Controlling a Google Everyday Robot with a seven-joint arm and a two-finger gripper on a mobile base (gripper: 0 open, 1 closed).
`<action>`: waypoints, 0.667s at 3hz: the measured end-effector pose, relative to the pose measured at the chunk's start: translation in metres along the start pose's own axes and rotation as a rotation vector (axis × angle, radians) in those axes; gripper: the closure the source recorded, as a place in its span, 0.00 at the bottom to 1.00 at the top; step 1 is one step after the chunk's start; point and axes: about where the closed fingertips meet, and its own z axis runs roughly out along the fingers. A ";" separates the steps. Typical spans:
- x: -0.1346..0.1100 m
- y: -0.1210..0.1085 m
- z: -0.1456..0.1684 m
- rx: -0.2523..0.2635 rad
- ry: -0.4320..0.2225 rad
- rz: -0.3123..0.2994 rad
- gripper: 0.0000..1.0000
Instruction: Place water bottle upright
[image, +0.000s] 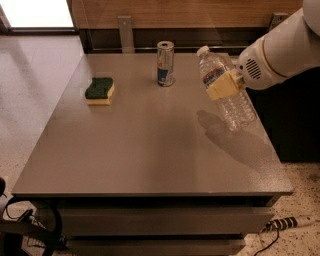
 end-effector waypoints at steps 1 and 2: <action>-0.012 -0.004 -0.016 -0.017 -0.190 -0.019 1.00; -0.025 -0.002 -0.029 -0.061 -0.335 -0.034 1.00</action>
Offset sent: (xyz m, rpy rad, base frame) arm -0.0064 0.0122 0.0567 0.1607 -0.5117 0.3922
